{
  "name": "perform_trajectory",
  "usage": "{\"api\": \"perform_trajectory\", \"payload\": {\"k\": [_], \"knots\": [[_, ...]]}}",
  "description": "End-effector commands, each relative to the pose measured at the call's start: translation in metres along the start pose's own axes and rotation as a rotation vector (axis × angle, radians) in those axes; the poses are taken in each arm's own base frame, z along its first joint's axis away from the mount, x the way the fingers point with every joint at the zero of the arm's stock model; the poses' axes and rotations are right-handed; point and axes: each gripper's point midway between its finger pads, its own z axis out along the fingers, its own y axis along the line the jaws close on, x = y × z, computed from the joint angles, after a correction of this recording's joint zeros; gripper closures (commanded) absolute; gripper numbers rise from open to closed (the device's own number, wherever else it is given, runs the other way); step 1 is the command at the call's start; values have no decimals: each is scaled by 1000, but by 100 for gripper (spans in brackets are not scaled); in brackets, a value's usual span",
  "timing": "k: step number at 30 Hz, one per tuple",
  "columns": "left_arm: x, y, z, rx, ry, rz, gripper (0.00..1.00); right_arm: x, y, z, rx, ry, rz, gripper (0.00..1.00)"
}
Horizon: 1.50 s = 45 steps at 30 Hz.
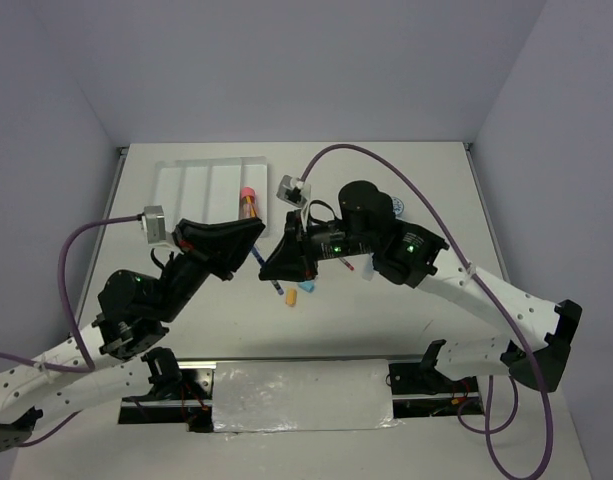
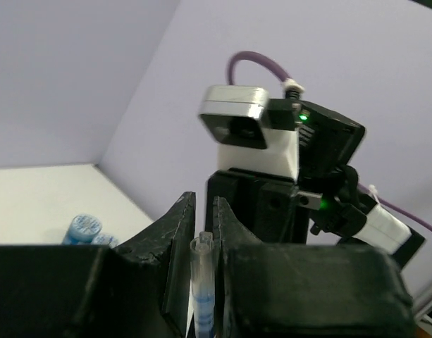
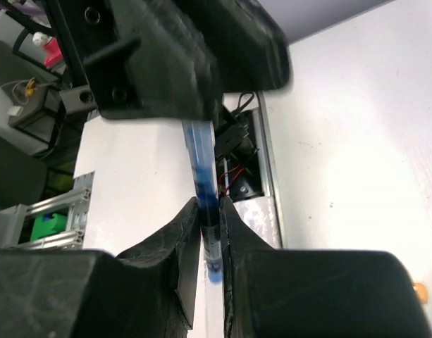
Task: Sort the stationery into containers
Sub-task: Close the pen cap on the pen, then place the pen in the storage box.
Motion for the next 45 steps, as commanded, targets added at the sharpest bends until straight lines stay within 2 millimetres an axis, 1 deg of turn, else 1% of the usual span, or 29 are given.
{"api": "perform_trajectory", "payload": {"k": [1,2,4,5,6,7,8,9,10,11,12,13,14,16,17,19,20,21,22,24,30,34,37,38,39,40,43,44,45], "knots": [[120,40,-62,-139,502,25,100,-177,33,-82,74,-720,-343,100],[106,41,-58,-166,480,60,100,-159,23,-72,72,-680,-327,100],[91,40,-52,-184,462,93,100,-144,19,-66,58,-649,-323,100],[72,29,-44,-168,431,103,100,-130,18,-59,35,-605,-325,100],[71,31,-43,-179,447,138,100,-121,16,-54,33,-578,-329,100],[64,28,-40,-174,438,146,100,-114,20,-51,19,-565,-330,100],[59,24,-36,-164,432,156,96,-100,13,-45,22,-534,-321,100],[44,15,-30,-141,405,171,91,-93,11,-42,23,-517,-315,100],[39,12,-27,-136,395,178,78,-88,11,-42,23,-508,-317,100],[24,4,-22,-119,361,187,70,-78,7,-38,27,-486,-304,100],[15,0,-20,-115,340,194,55,-70,2,-37,37,-474,-293,100],[7,-3,-17,-110,319,197,48,-66,0,-36,41,-470,-287,100],[-7,-11,-14,-94,288,210,38,-64,-1,-38,46,-473,-285,100],[-23,-19,-9,-76,249,219,25,-55,-5,-36,47,-458,-270,100],[-37,-27,-7,-56,222,231,21,-53,-6,-35,48,-456,-267,100],[-46,-38,-5,-9,206,244,9,-48,-8,-35,53,-447,-261,100],[-53,-45,-5,24,189,261,5,-44,-10,-35,60,-438,-257,100],[-52,-54,-7,83,192,268,4,-41,-11,-35,61,-431,-256,100],[-56,-60,-7,115,169,283,3,-39,-11,-35,62,-430,-255,100],[-58,-62,-9,132,156,292,4,-35,-10,-37,56,-425,-257,100],[-58,-34,0,-28,158,317,13,-31,0,-42,19,-431,-272,100],[-58,-37,6,-24,159,312,17,-30,7,-43,-19,-428,-280,100],[-51,-43,11,10,177,305,21,-31,13,-43,-46,-435,-286,100],[-45,-46,13,37,193,304,29,-31,14,-43,-56,-436,-285,100],[-44,-49,15,46,193,296,32,-32,16,-44,-63,-437,-288,100],[-40,-50,16,59,201,292,40,-32,17,-43,-67,-435,-288,100],[-35,-52,16,80,200,281,46,-33,18,-44,-69,-433,-289,100],[-29,-51,14,86,214,277,53,-33,18,-44,-68,-434,-287,100],[-35,-55,15,99,182,268,56,-34,19,-45,-70,-437,-290,100]]}}
